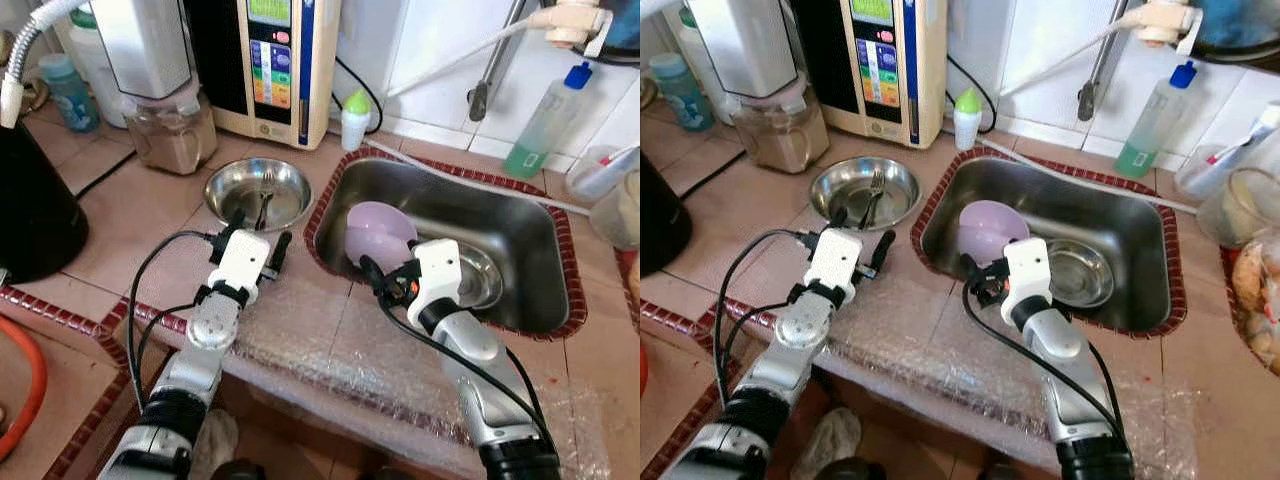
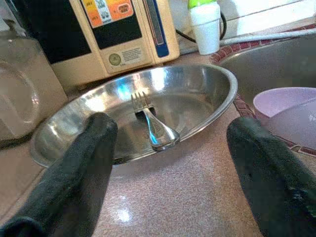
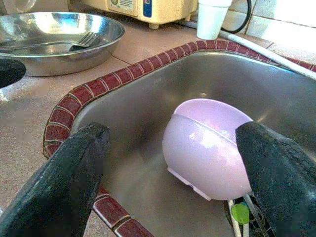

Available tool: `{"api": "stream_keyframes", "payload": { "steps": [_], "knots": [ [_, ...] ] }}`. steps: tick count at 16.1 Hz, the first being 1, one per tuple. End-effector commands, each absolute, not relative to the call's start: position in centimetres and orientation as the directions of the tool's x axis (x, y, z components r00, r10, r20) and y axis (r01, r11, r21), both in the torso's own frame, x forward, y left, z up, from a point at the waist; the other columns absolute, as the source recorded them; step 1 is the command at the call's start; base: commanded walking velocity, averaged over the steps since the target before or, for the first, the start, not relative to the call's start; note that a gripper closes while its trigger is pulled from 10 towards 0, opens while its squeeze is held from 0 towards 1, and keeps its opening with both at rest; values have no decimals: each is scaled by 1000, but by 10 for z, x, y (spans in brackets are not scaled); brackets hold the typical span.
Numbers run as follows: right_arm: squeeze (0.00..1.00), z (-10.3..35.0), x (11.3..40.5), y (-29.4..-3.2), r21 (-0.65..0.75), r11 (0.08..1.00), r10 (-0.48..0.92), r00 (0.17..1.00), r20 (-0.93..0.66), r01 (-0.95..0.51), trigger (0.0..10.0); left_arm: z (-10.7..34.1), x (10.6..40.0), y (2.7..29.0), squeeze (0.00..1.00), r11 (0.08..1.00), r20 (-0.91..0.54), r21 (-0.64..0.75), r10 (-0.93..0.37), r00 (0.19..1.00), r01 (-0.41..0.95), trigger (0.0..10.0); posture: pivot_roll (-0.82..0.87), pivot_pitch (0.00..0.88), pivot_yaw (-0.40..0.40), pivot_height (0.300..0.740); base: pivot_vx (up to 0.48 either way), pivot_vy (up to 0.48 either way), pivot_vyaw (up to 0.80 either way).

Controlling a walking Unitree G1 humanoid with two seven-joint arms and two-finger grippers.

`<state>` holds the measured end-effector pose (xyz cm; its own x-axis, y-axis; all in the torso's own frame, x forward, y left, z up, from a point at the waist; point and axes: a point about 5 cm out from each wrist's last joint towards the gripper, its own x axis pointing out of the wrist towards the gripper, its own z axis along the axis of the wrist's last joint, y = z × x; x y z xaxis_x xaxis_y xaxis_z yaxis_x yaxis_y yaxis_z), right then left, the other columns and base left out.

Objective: Kitchen organization

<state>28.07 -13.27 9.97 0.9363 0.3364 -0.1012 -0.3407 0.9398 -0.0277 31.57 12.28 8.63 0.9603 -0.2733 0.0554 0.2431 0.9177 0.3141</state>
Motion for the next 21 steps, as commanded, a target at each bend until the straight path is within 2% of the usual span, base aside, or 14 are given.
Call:
{"api": "stream_keyframes", "payload": {
  "steps": [1, 4, 12, 14, 16, 21],
  "knots": [
    [0, 104, 281, -135, -40, 943, 327, 940, -93, -331, 10000, 90, 320, 119, 0, 916, 68, 305, -293, 954, 260, 0, -99, 0, -21, 740, 0, 0, 0],
    [0, 104, 281, -134, -39, 942, 327, 940, -95, -332, 10000, 90, 325, 117, 0, 927, 54, 259, -293, 955, 270, 0, -100, 0, -20, 740, 0, 0, 0],
    [0, 105, 281, -135, -39, 944, 323, 942, -92, -327, 10000, 88, 327, 121, 0, 932, 49, 236, -294, 955, 275, 0, -103, 0, -16, 740, 0, 0, 0],
    [0, 107, 280, -132, -16, 935, 353, 933, -72, -355, 10000, 88, 327, 121, 0, 933, 53, 235, -292, 955, 273, 0, -102, 0, -17, 740, 0, 0, 0],
    [0, 113, 275, -121, 48, 894, 446, 894, -30, -445, 10000, 88, 327, 122, 0, 934, 57, 232, -293, 954, 273, 0, -99, 0, -16, 740, 0, 0, 0],
    [0, 115, 273, -115, 87, 849, 524, 851, -26, -521, 10000, 89, 326, 123, 0, 933, 64, 231, -299, 952, 277, 0, -95, 0, -17, 740, 0, 0, 0]
  ]
}}
